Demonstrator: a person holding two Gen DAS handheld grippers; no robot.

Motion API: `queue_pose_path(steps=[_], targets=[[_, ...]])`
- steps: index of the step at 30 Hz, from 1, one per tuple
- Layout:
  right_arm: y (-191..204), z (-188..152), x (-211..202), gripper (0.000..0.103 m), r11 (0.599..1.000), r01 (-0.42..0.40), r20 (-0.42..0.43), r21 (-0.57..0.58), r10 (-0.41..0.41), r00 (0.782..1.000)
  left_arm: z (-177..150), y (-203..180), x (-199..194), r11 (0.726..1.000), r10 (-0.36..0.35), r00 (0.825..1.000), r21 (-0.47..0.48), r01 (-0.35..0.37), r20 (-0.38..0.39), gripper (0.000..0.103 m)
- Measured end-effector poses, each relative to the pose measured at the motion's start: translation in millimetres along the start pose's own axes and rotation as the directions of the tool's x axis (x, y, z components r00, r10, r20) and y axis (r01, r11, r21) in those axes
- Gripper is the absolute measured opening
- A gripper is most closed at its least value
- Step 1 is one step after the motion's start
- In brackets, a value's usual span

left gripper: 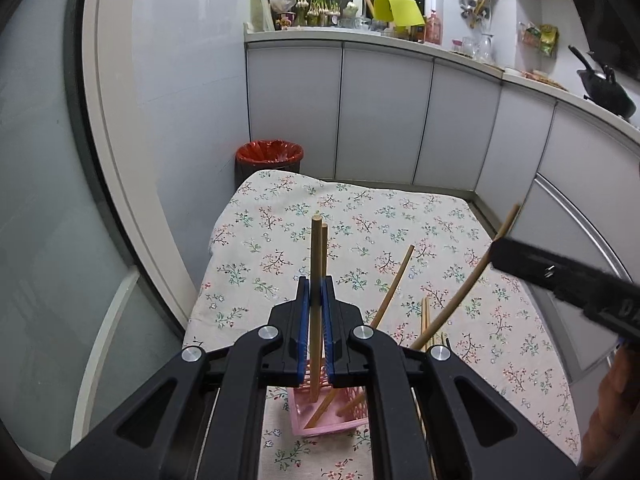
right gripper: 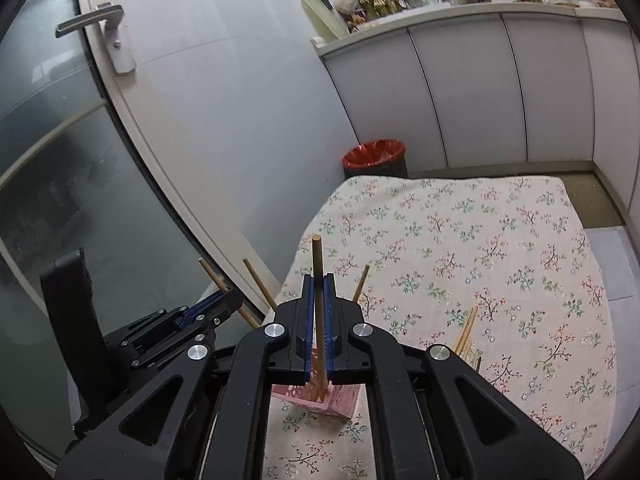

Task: Organize utensils
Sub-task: 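Carry both chopsticks over the pink basket and release them inside, then move both open tools back toward the remaining chopsticks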

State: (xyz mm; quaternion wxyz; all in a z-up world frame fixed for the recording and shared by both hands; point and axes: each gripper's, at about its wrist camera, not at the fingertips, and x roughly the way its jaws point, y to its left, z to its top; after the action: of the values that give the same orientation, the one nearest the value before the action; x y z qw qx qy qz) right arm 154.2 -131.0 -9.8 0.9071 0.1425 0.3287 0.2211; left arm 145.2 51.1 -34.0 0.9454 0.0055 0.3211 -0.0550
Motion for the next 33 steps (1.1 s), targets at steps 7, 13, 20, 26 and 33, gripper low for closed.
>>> queue_pose_path(steps=[7, 13, 20, 26, 33], targets=[[-10, -5, 17, 0.008, 0.999, -0.004, -0.049, 0.039, 0.006, 0.999, 1, -8, -5, 1.0, -0.002, 1.0, 0.012, 0.002, 0.012, 0.025], [-16, -2, 3, 0.024, 0.998, -0.014, -0.031, 0.055, 0.015, 0.999, 1, -13, -19, 1.0, -0.022, 1.0, 0.005, 0.022, 0.022, 0.038], [-24, -2, -18, 0.039, 0.999, -0.002, -0.012, 0.055, 0.003, 1.0, -3, -24, -30, 0.998, -0.058, 0.998, 0.014, 0.058, 0.01, 0.052], [-41, -5, -32, 0.045, 0.998, 0.035, -0.027, 0.059, -0.034, 0.999, -11, -36, -31, 0.996, -0.08, 0.997, 0.025, 0.081, -0.012, 0.066], [-65, -16, -43, 0.055, 0.993, 0.11, -0.06, 0.047, -0.107, 0.992, -23, -59, -23, 0.992, -0.1, 0.993, 0.066, 0.104, -0.061, 0.077]])
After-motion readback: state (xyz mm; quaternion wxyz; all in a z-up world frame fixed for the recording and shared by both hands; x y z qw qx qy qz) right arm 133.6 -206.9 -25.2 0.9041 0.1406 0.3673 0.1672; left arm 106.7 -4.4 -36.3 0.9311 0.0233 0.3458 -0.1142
